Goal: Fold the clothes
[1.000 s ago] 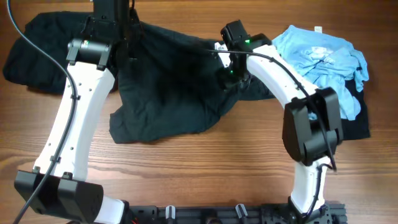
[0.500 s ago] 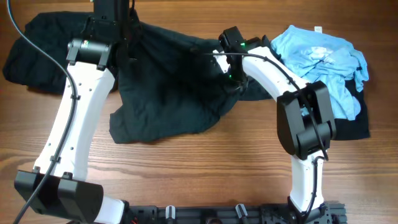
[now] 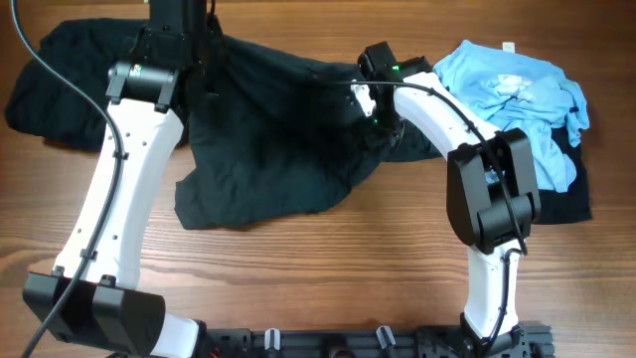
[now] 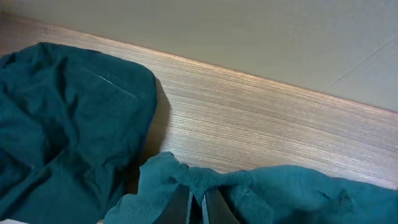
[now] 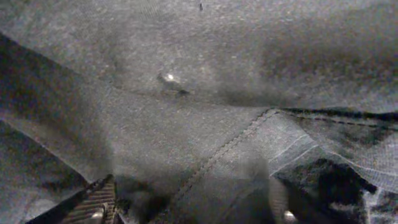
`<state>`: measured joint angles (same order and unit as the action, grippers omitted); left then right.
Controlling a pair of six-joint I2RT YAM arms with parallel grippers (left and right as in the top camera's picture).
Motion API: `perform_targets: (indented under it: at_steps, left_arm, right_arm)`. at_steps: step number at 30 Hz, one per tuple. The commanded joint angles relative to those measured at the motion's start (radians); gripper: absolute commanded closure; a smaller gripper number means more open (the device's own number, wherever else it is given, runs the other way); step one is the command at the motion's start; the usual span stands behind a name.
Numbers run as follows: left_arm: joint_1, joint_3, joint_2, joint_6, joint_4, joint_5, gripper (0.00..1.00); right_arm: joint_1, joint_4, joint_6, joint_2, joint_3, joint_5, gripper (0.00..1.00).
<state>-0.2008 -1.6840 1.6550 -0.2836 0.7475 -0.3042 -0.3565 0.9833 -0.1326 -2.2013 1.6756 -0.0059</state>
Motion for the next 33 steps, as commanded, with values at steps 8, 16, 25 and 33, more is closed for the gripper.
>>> perform_targets:
  at_steps: [8, 16, 25, 33]
  left_arm:
    - [0.01, -0.005, 0.0, -0.013, -0.002, -0.002, 0.96]
    - [0.01, -0.005, 0.0, -0.013, 0.011, -0.003, 0.96]
    - [0.01, -0.005, 0.0, -0.013, 0.009, -0.002, 0.96]
    - [0.01, -0.005, 0.0, -0.013, 0.01, -0.002, 0.96]
  right_arm:
    - [0.001, 0.0, 0.002, -0.019, 0.0, -0.07, 0.49]
    - [0.001, 0.023, 0.028, -0.019, -0.058, -0.074, 0.51]
    - [0.001, 0.034, 0.057, -0.018, -0.026, -0.074, 0.94]
    - [0.001, 0.196, 0.056, -0.013, 0.228, -0.074, 0.95]
